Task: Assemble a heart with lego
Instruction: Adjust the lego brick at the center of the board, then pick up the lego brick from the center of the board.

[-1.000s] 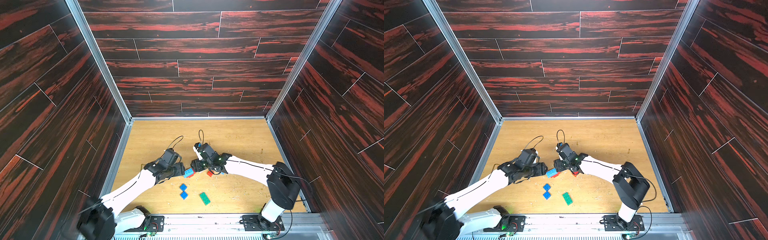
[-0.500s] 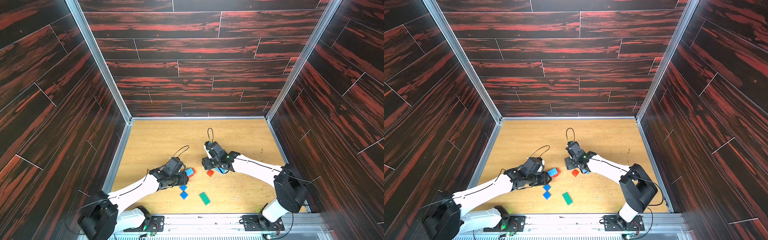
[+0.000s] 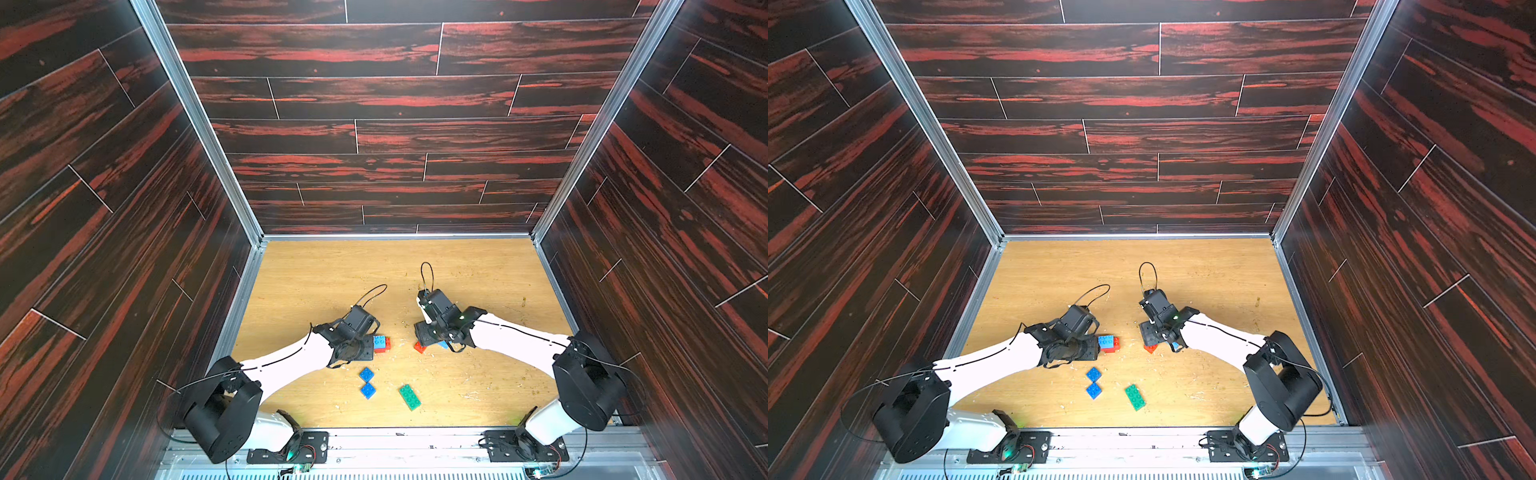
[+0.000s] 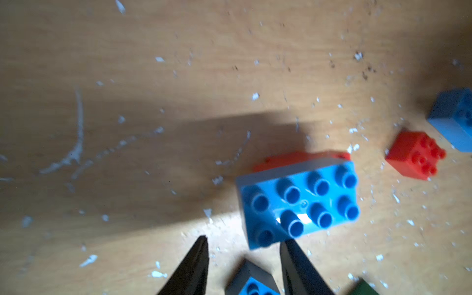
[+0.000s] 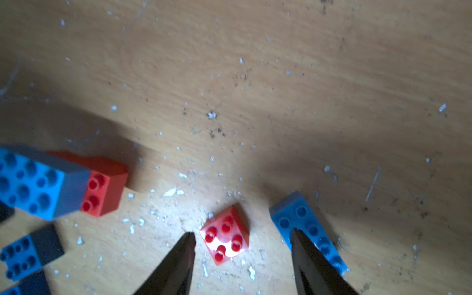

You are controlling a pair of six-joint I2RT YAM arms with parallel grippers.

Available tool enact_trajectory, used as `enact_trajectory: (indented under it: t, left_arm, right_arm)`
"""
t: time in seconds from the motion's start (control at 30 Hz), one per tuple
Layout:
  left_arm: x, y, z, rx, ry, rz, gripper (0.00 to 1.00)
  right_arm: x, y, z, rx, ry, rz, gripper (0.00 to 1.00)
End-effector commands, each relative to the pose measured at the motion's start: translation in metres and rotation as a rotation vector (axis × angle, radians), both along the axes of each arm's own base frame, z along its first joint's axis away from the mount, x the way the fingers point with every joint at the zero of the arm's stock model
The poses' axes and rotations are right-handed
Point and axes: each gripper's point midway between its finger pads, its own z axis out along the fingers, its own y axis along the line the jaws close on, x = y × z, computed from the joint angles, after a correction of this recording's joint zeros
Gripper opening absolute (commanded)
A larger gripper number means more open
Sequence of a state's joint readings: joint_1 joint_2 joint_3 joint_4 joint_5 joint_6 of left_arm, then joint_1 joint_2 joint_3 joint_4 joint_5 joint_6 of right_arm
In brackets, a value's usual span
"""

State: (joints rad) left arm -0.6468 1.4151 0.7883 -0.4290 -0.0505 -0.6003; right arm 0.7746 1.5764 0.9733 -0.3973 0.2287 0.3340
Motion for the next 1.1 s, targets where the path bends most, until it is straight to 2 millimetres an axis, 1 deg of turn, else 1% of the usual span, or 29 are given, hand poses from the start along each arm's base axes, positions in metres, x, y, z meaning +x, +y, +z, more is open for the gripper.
enact_trajectory:
  t: [0.0,0.1,0.27,0.33,0.47,0.6,0.73,0.83,0.9,0.97,1.07]
  left_arm:
    - [0.01,0.011,0.002,0.077,-0.017,-0.008,0.51]
    - [0.019,0.006,0.005,0.055,-0.049,-0.019,0.52]
    - [0.024,0.005,0.003,0.043,-0.064,-0.031,0.55]
    - [0.025,0.006,0.003,0.026,-0.06,-0.026,0.55]
    - [0.022,0.004,0.012,-0.016,-0.075,-0.023,0.56]
    - [0.016,0.017,0.017,-0.01,-0.084,0.016,0.57]
    - [0.016,0.023,0.025,-0.025,-0.092,0.041,0.57]
    - [0.018,0.025,0.032,-0.049,-0.101,0.061,0.57]
    - [0.019,0.027,0.037,-0.059,-0.111,0.074,0.57]
    - [0.021,0.03,0.04,-0.065,-0.121,0.091,0.57]
    - [0.023,0.034,0.046,-0.075,-0.139,0.111,0.58]
  right_arm:
    - [-0.013,-0.012,-0.003,-0.038,0.032,0.021,0.62]
    - [-0.024,-0.015,-0.007,-0.044,0.067,0.055,0.6]
    - [-0.044,-0.002,-0.01,-0.005,0.098,0.17,0.59]
    - [-0.043,-0.002,-0.016,-0.029,0.097,0.176,0.58]
    - [-0.031,0.002,-0.028,-0.067,0.087,0.176,0.58]
    - [-0.019,0.007,-0.035,-0.092,0.066,0.187,0.59]
    - [-0.009,0.011,-0.044,-0.126,0.055,0.193,0.57]
    - [-0.007,0.014,-0.048,-0.124,0.056,0.204,0.54]
    - [-0.011,0.017,-0.05,-0.107,0.07,0.227,0.51]
    - [-0.014,0.018,-0.05,-0.102,0.079,0.24,0.44]
    - [-0.015,0.013,-0.048,-0.118,0.084,0.232,0.34]
